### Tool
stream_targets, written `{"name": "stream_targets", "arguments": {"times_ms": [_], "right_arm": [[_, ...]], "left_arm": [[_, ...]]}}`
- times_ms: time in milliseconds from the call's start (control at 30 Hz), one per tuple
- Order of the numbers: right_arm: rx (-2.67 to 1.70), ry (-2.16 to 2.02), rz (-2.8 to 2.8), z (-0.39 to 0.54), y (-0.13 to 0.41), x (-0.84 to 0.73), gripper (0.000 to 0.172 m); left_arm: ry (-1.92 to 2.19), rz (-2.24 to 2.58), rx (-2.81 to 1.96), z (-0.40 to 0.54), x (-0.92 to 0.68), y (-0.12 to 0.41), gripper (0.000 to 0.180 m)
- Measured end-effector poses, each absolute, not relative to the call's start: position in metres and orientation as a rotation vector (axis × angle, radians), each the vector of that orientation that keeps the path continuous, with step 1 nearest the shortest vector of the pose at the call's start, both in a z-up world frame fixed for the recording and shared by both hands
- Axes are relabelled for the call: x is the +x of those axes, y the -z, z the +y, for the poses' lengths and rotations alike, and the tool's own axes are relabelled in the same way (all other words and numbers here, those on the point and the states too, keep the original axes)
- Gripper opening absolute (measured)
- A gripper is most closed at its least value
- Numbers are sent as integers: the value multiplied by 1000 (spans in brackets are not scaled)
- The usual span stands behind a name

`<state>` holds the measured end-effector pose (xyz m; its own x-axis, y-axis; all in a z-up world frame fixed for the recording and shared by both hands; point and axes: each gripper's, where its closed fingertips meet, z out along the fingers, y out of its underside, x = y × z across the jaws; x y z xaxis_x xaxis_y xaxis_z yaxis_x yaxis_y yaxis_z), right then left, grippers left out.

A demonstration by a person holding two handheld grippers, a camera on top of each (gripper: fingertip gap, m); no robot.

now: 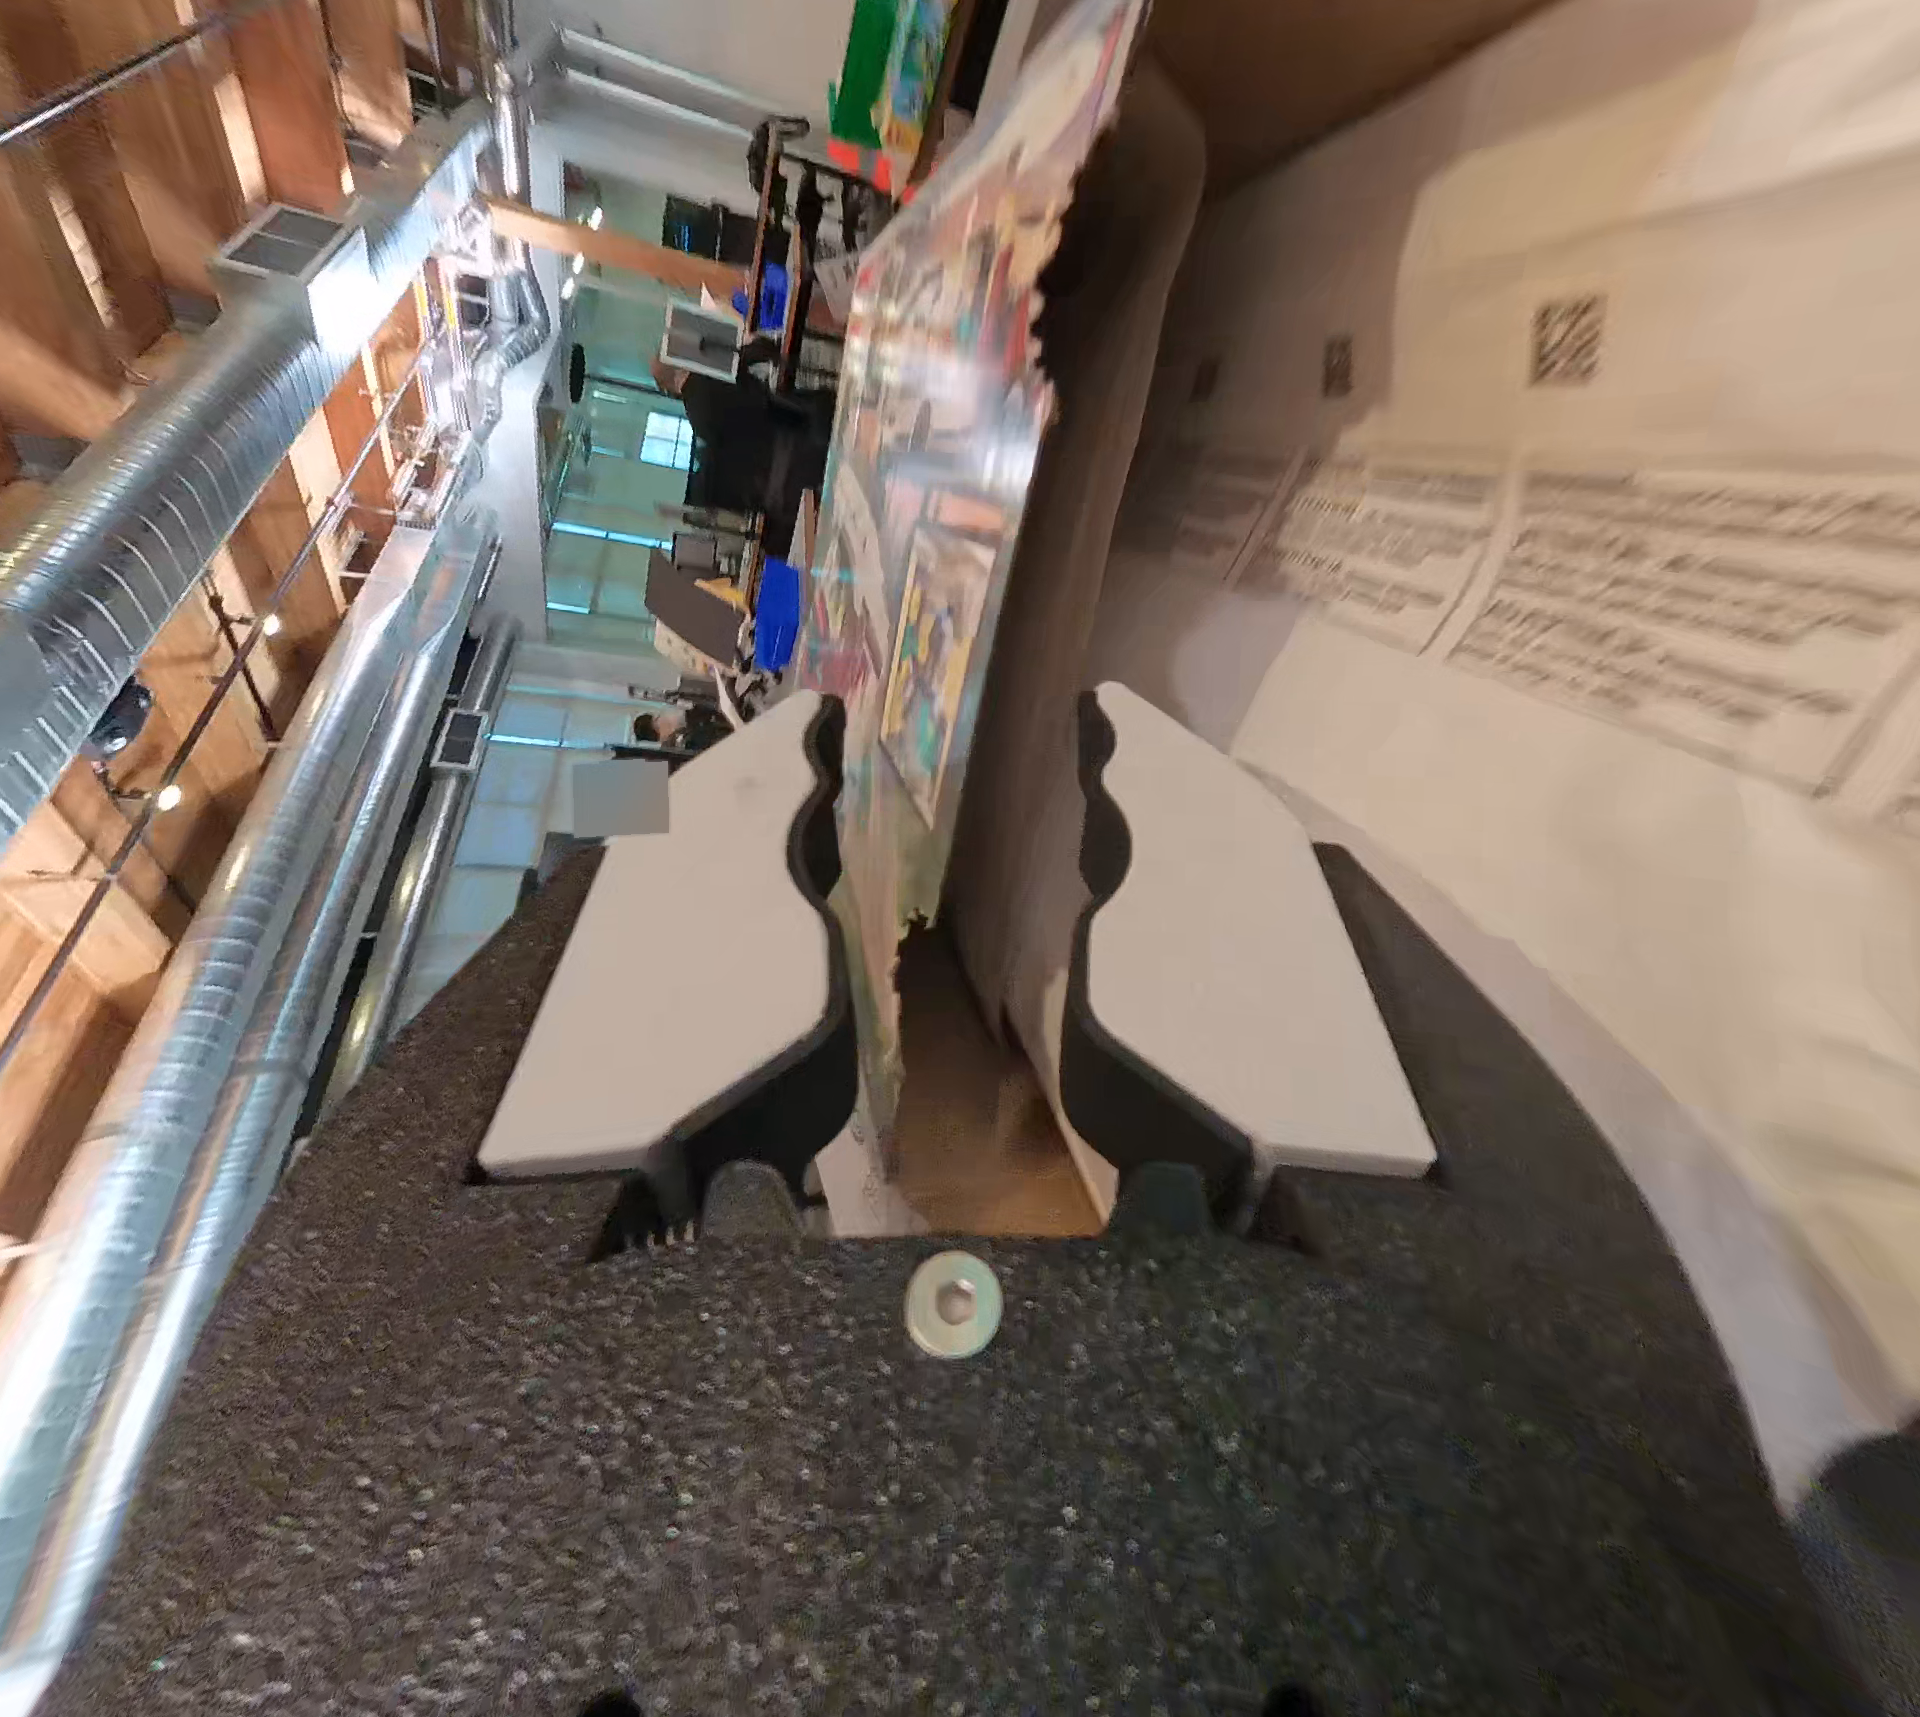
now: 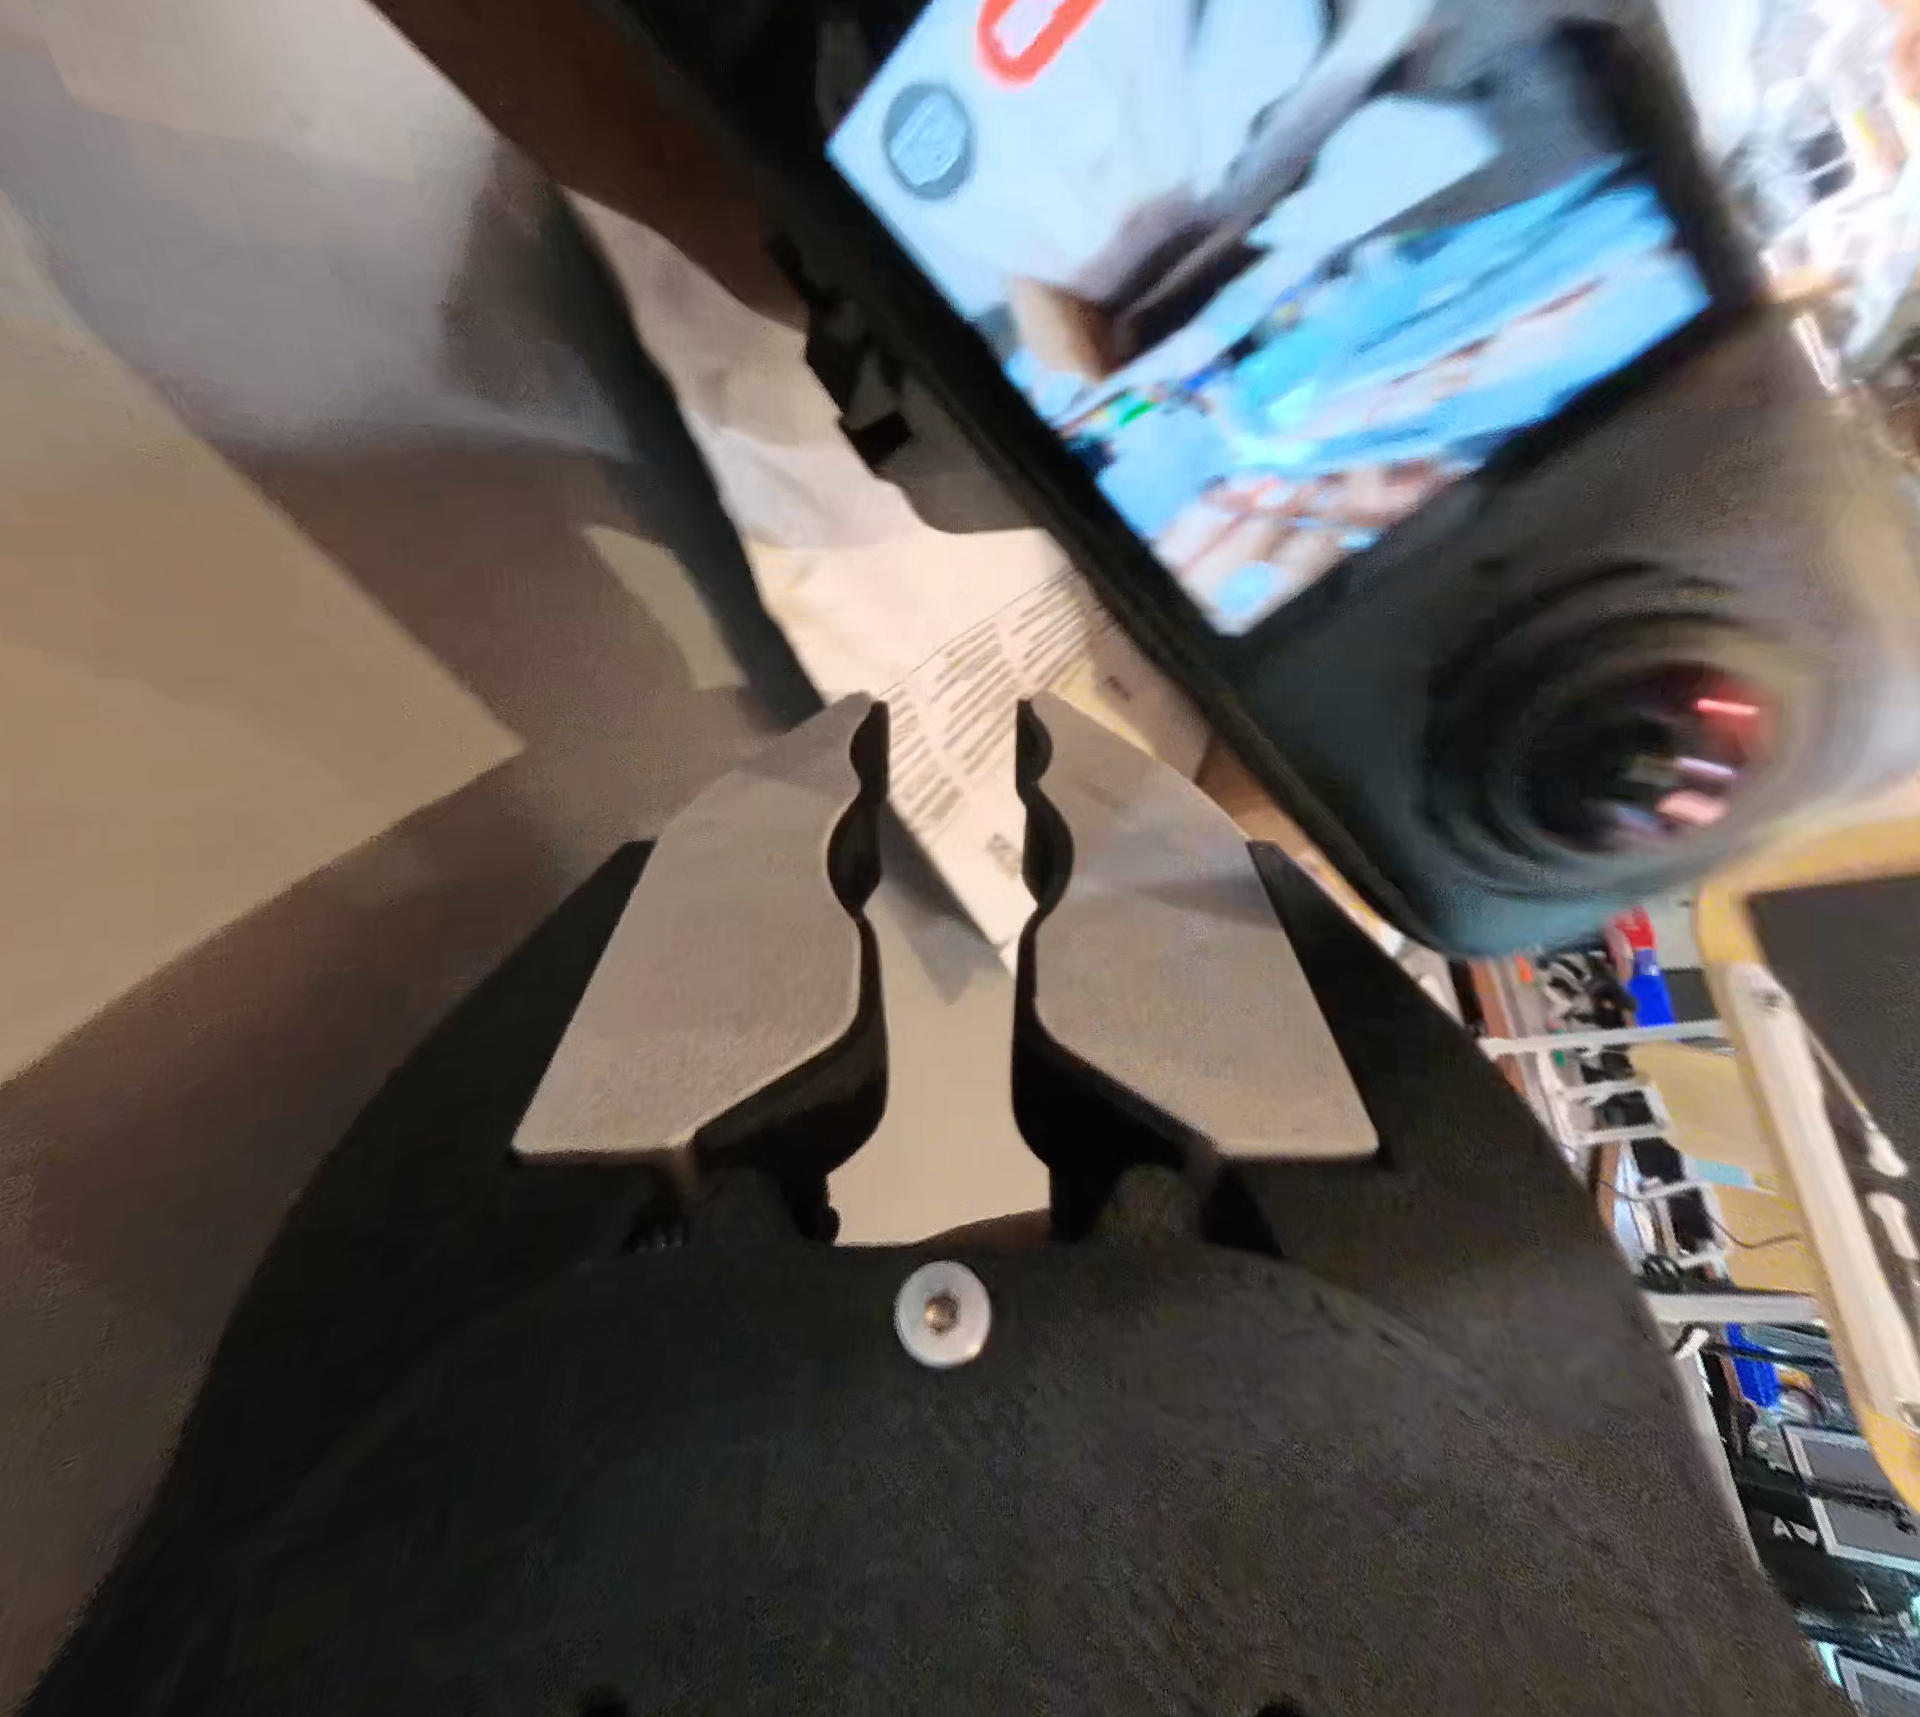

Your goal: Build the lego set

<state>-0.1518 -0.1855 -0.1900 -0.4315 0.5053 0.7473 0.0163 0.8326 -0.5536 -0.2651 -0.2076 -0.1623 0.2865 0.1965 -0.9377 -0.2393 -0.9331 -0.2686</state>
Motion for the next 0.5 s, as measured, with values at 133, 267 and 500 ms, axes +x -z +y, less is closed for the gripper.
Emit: {"name": "stream_targets", "arguments": {"times_ms": [133,267,500], "right_arm": [[-413,-510,-1936,-177,185,-170,23],[-405,-407,-1914,-170,189,-186,23],[-371,-300,-1775,-175,158,-216,11]], "left_arm": [[-1677,11,-2357,-224,-285,172,13],[-1611,4,-2398,-222,-289,167,8],[-1383,2,-2462,-216,-280,165,8]]}}
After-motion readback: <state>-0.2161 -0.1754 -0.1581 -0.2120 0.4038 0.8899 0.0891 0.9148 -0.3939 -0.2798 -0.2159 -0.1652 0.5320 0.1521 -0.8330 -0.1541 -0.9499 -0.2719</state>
